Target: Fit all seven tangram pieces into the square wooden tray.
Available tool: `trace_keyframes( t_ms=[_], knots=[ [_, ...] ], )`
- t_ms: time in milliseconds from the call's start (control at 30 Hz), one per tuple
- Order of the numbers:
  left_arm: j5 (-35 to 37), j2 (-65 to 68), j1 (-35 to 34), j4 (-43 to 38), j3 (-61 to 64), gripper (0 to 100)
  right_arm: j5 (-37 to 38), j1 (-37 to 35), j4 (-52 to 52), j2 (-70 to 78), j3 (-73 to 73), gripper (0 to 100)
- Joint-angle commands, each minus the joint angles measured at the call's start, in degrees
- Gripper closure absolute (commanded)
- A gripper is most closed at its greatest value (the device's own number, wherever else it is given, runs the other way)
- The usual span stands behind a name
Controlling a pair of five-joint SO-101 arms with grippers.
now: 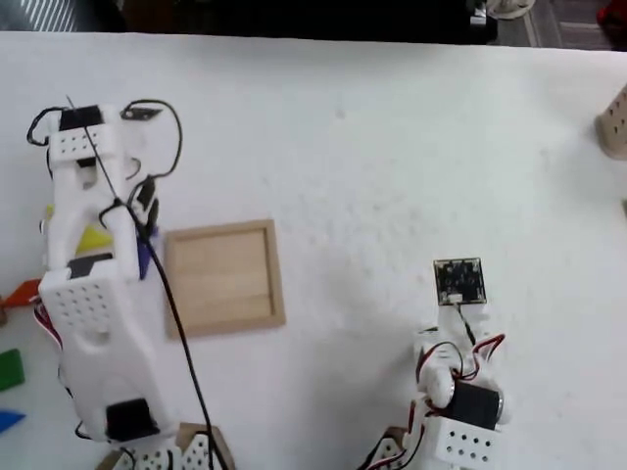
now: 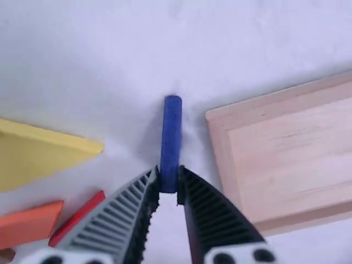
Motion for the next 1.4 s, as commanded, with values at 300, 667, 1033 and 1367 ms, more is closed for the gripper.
trace_keyframes(
  t_ms=[300,667,1033,1367],
  knots=[
    [4.92,-9.19,2.68,0.97,0.00,94,0.53,0.31,0.31,-0.57,0.35,97.8],
    [5.01,-23.69,11.12,0.97,10.11,94,0.53,0.31,0.31,-0.66,0.35,97.8],
    [14.33,-34.07,25.27,-8.00,32.35,94,0.53,0.40,0.31,-0.66,0.35,98.0],
    [18.64,-34.51,18.33,-15.82,40.00,67,0.53,0.40,0.31,-0.66,0.35,98.1]
  ],
)
